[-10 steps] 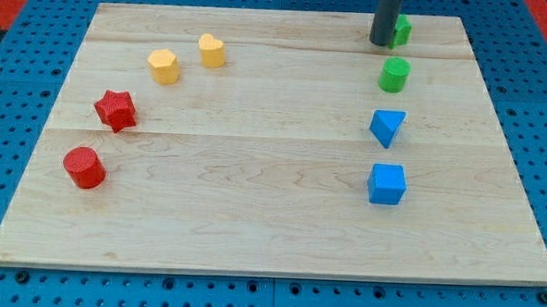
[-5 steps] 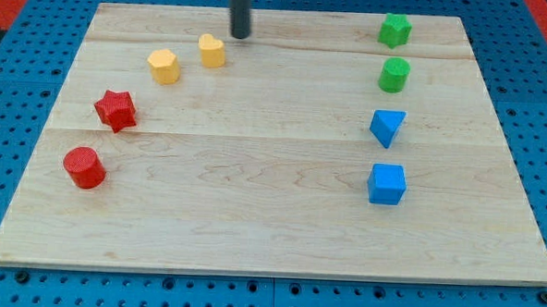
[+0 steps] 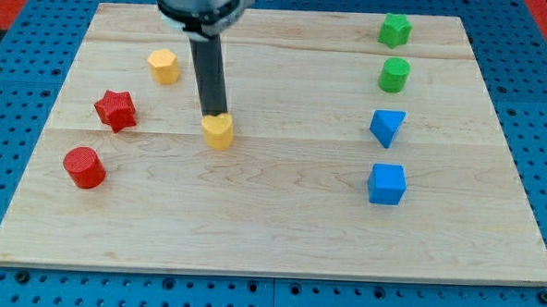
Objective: Move yellow heart towards bottom right
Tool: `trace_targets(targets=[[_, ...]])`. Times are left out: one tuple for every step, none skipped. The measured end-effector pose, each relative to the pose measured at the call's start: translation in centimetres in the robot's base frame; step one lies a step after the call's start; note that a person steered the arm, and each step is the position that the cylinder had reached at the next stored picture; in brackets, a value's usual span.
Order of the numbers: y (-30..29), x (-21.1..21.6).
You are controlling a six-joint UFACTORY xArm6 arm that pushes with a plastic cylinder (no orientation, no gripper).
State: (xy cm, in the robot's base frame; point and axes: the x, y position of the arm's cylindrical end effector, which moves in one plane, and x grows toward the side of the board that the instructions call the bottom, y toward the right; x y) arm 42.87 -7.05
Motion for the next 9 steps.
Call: trace_targets(targets=[[2.0,4.3],[2.4,8.3],[-1.4,8.3],[-4.8,9.1],[-3.3,10.5],[-3.0,10.5],[-1.2,11.1],[2.3,11.9],[5.6,12.9]])
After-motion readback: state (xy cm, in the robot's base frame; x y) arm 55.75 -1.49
